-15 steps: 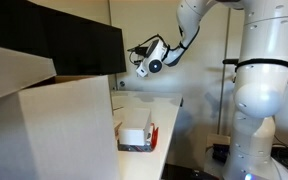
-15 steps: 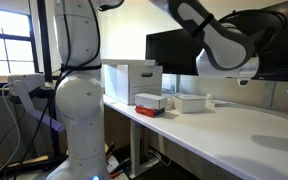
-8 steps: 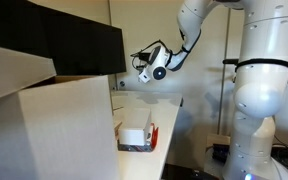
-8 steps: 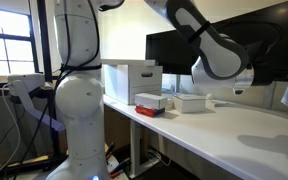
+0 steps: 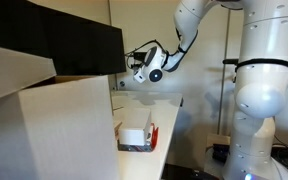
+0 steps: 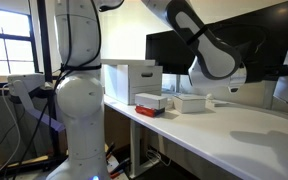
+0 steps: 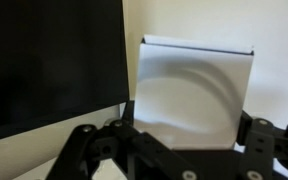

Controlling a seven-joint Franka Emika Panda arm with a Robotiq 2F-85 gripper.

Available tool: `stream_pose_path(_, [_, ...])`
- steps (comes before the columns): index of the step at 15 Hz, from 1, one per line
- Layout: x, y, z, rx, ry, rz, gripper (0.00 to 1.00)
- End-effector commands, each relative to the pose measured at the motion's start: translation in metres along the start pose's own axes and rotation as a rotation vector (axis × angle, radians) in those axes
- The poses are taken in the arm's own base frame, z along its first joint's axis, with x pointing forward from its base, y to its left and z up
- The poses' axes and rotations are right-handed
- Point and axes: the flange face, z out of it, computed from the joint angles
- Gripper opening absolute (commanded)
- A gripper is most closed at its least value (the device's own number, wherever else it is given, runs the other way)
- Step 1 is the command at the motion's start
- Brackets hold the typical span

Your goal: Remove the small box from the top of the stack at the front and place it on the right side of the counter.

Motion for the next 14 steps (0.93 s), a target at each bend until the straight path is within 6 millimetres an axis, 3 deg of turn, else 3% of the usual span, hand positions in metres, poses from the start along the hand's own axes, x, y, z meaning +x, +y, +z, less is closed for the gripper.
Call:
stream_pose_path(1, [-0.002,0.004,-0.005,0.001,-0.030,-0.045,0.60])
stream_pose_path(14, [0.002,-0.038,0.005,0.075,-0.009,-0.198,0.60])
